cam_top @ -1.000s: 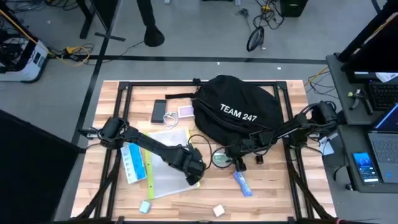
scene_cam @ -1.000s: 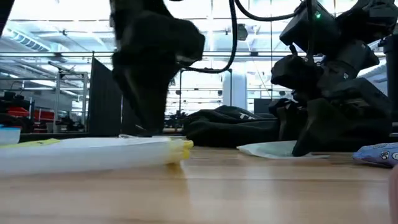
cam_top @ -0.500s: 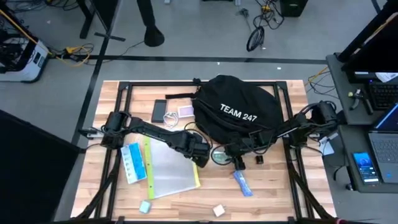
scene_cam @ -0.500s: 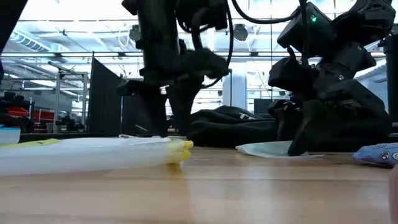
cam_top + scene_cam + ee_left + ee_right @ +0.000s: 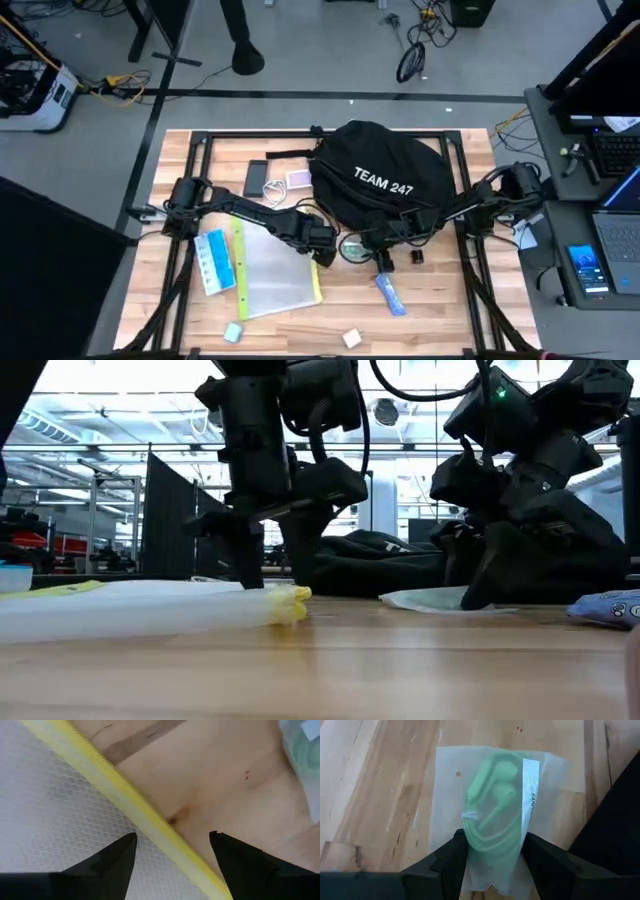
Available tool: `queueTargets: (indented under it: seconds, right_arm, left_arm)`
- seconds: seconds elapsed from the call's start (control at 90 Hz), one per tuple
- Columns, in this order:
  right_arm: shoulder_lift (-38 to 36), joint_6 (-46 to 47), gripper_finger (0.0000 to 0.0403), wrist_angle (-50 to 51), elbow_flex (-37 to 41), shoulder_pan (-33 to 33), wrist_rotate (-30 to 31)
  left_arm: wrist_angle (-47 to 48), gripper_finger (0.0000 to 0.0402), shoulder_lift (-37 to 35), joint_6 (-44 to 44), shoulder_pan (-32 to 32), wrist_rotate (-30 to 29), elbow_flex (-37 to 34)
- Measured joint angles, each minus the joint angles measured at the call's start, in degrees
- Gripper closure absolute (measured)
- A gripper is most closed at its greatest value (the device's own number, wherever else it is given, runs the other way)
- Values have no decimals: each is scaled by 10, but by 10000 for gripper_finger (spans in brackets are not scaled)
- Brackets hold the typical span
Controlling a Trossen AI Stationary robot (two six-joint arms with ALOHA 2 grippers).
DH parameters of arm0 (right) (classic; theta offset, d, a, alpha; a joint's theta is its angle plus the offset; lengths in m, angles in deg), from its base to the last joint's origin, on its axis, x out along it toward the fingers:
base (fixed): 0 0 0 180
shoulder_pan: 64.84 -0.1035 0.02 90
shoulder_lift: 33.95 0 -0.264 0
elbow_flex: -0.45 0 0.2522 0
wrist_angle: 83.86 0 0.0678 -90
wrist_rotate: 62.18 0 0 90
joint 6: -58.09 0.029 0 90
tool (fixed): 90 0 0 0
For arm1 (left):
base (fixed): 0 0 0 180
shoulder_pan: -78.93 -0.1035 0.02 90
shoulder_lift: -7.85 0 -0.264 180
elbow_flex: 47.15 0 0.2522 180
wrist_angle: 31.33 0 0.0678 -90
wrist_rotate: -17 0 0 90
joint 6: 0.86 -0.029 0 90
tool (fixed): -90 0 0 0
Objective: Unpack backpack
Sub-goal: Put the earphones into the green zip bag
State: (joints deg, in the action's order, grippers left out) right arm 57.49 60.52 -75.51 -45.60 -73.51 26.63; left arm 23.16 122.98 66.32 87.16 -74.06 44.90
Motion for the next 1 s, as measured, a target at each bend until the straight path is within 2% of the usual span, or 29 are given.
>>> queueTargets:
  seconds: [0.2, 0.311, 0.567, 0.644, 0.856, 1.0]
  right_arm:
    - [0, -1, 222, 0, 0, 2, 0]
    - [0, -1, 222, 0, 0, 2, 0]
    - [0, -1, 222, 0, 0, 2, 0]
    - [0, 3, 222, 0, 0, 2, 0]
    - [0, 13, 222, 0, 0, 2, 2]
    - [0, 14, 222, 0, 0, 2, 2]
  left_arm:
    - [-1, 164, -4, 0, 0, 12, -23]
    - [2, 198, -4, 0, 0, 15, -25]
    - [7, 306, -2, -4, 2, 14, -26]
    - [6, 320, -2, -5, 3, 7, -27]
    - [6, 326, 4, -35, 3, 3, -26]
    - [8, 387, 10, -60, 2, 18, -26]
